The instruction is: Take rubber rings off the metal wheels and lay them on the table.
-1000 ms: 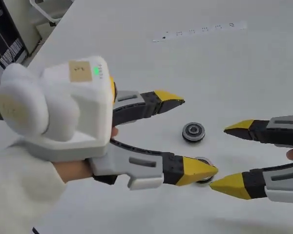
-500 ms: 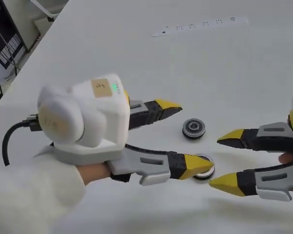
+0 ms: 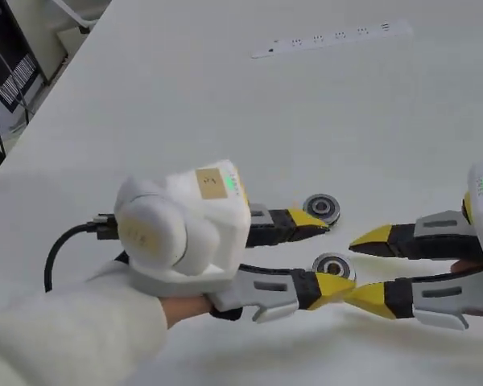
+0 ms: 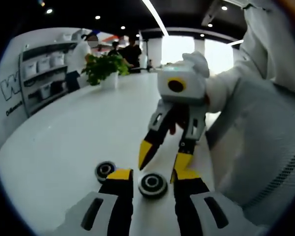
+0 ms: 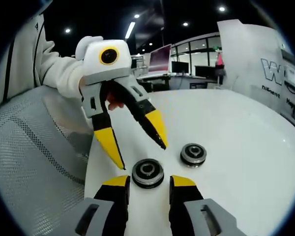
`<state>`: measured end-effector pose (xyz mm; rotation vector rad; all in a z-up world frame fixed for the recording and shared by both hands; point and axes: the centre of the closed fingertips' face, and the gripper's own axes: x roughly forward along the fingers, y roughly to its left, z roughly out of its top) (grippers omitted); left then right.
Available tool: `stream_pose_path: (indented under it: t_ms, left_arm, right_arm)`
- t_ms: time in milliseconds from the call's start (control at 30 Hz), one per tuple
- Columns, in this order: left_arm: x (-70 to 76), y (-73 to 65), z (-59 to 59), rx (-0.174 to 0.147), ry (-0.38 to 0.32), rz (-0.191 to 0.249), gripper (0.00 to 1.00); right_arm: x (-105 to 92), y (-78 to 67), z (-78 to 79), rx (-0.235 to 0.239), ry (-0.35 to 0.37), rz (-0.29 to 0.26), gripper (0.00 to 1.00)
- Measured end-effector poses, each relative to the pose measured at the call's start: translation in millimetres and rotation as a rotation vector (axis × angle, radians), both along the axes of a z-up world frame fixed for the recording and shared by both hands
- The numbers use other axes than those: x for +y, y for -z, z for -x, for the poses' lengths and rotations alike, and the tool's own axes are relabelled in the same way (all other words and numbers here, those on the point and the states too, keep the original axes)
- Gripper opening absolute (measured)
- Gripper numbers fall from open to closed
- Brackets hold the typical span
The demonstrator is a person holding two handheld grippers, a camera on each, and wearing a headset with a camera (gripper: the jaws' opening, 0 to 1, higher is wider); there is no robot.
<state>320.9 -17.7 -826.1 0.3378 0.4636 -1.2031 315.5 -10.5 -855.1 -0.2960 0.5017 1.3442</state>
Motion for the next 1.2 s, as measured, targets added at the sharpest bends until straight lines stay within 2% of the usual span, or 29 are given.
stream_pose_path:
  t_ms: [133, 200, 233, 333, 533, 667, 767, 1000, 1200]
  left_arm:
    - [1.7, 5.6, -2.5, 0.011, -0.015, -0.01, 0.22]
    - [2.2, 7.3, -4.3, 0.026, -0.03, 0.0, 0.21]
    - [2.5, 8.9, -4.2, 0.047, -0.039, 0.008, 0.21]
    - [3.3, 11.7, -5.0, 0.064, -0.051, 0.019, 0.18]
    - [5.7, 25.6, 2.3, 0.086, -0.041, -0.03, 0.17]
    - [2.5, 24.8, -2.4, 0.058, -0.034, -0.028, 0.16]
    - [3.7, 24.8, -4.2, 0.066, -0.042, -0.025, 0.14]
    - [3.6, 25.0, -3.4, 0.057, -0.036, -0.029, 0.14]
    - [4.1, 24.2, -2.5, 0.056, -0.037, -0.022, 0.14]
  right_arm:
    - [0.2, 2.6, 1.2, 0.0, -0.007, 0.007, 0.27]
    - [1.4, 2.1, 1.7, 0.004, -0.006, -0.001, 0.27]
    - [2.3, 2.3, 1.6, 0.006, -0.005, -0.002, 0.26]
    - [4.4, 4.3, 3.5, 0.006, -0.015, 0.003, 0.25]
    - [3.4, 6.7, 3.0, 0.008, -0.016, 0.011, 0.25]
    - [2.7, 7.3, 0.8, -0.001, -0.011, 0.013, 0.23]
    - [1.9, 6.8, 0.8, 0.009, -0.007, 0.008, 0.22]
    - [0.8, 7.1, 1.2, -0.002, -0.016, 0.014, 0.2]
    - [-3.2, 9.6, 1.3, -0.027, -0.025, 0.046, 0.17]
